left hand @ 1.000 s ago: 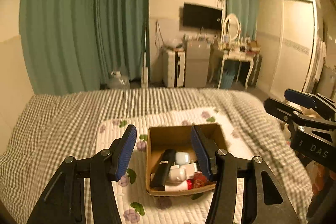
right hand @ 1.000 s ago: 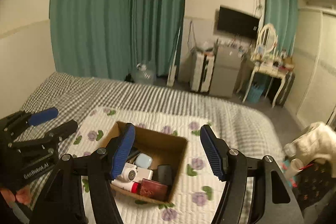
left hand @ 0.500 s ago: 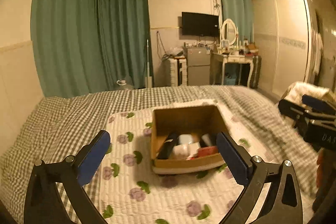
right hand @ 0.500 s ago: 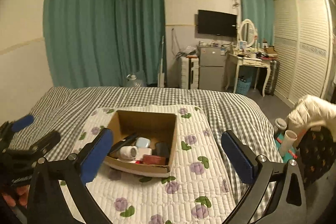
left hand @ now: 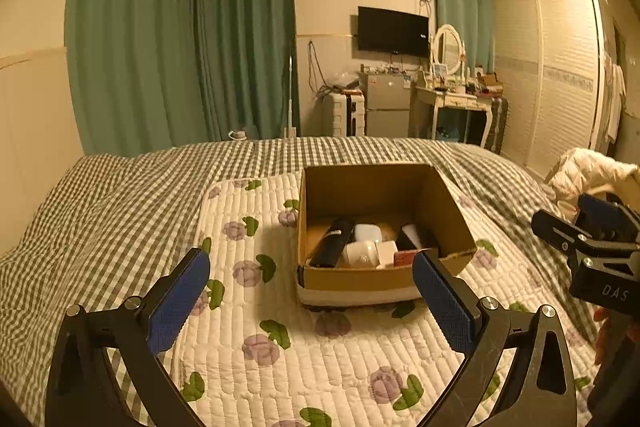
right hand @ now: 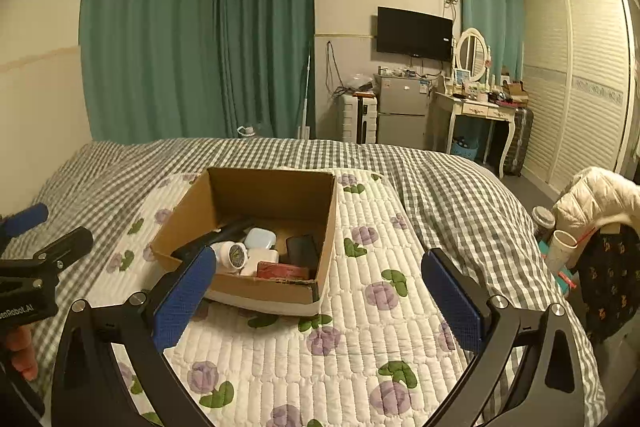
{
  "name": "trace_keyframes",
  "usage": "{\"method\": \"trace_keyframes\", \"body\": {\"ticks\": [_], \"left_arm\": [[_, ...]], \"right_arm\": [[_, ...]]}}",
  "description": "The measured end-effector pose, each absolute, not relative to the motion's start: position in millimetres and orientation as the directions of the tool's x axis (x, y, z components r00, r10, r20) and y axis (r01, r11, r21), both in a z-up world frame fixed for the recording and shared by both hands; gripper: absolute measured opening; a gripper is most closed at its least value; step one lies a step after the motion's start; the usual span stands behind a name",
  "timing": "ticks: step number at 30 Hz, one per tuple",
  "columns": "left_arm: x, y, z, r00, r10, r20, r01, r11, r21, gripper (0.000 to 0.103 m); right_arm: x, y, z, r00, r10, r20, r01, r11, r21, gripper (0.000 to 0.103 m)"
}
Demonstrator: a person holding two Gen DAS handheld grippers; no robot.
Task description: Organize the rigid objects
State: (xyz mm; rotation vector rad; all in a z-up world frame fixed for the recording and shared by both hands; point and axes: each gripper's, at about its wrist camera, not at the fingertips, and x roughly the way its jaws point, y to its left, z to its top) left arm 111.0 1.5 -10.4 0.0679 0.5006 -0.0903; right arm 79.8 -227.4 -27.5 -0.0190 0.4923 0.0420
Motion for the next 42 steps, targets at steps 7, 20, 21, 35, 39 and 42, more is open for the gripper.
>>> {"method": "trace_keyframes", "body": {"ticks": [7, 20, 21, 35, 39, 42], "left_arm": [[109.5, 0.4, -14.2, 0.866, -0.064, -0.495, 0.099, 0.994, 0.044, 0.103], [105.2, -8.4, -10.0, 0.874, -0.073, -0.480, 0.115, 0.992, 0.058, 0.103], [105.5, -7.8, -10.2, 0.874, -0.074, -0.481, 0.114, 0.992, 0.056, 0.103], [108.9, -2.6, -11.9, 0.862, -0.080, -0.501, 0.115, 0.993, 0.039, 0.103], [108.0, -2.6, -12.1, 0.864, -0.071, -0.499, 0.107, 0.993, 0.045, 0.103], [106.1, -1.8, -10.8, 0.873, -0.058, -0.484, 0.093, 0.995, 0.048, 0.103]], "right_arm": [[81.3, -228.6, -32.2, 0.871, 0.034, -0.490, -0.039, 0.999, -0.001, 0.103], [81.2, -233.3, -31.3, 0.871, 0.037, -0.489, -0.033, 0.999, 0.016, 0.103], [81.3, -233.3, -31.5, 0.871, 0.036, -0.489, -0.032, 0.999, 0.017, 0.103], [80.7, -225.4, -33.0, 0.875, 0.040, -0.483, -0.055, 0.998, -0.016, 0.103], [81.2, -225.3, -34.4, 0.869, 0.042, -0.493, -0.056, 0.998, -0.014, 0.103], [81.6, -225.9, -35.7, 0.867, 0.036, -0.498, -0.049, 0.999, -0.012, 0.103]]}}
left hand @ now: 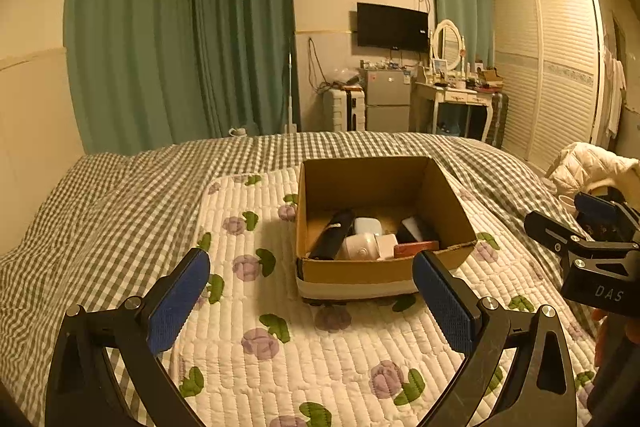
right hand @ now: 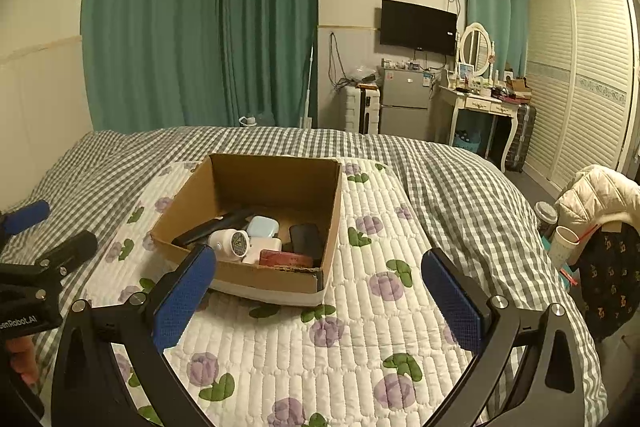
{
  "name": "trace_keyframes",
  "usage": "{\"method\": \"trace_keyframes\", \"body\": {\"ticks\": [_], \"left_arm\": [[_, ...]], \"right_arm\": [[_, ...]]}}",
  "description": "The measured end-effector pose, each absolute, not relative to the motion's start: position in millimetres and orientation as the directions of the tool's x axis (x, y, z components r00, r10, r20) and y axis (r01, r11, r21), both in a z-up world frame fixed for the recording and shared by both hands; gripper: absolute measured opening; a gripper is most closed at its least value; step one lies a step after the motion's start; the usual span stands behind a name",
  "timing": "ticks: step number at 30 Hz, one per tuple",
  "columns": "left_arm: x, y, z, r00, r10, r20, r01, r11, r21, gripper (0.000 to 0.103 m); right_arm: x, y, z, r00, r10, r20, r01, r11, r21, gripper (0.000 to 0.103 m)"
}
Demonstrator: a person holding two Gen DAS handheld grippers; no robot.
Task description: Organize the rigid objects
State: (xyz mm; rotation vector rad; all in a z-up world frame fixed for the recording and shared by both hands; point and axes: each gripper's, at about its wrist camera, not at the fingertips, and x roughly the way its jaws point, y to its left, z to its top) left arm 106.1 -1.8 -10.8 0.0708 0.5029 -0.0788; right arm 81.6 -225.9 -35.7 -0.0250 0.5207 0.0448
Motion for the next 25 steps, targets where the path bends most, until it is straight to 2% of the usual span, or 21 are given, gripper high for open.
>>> {"method": "trace_keyframes", "body": {"ticks": [25], "left_arm": [[108.1, -1.4, -16.5, 0.861, -0.062, -0.505, 0.100, 0.994, 0.047, 0.103]], "right_arm": [[84.3, -224.9, -44.4, 0.859, 0.029, -0.511, -0.051, 0.998, -0.030, 0.103]]}}
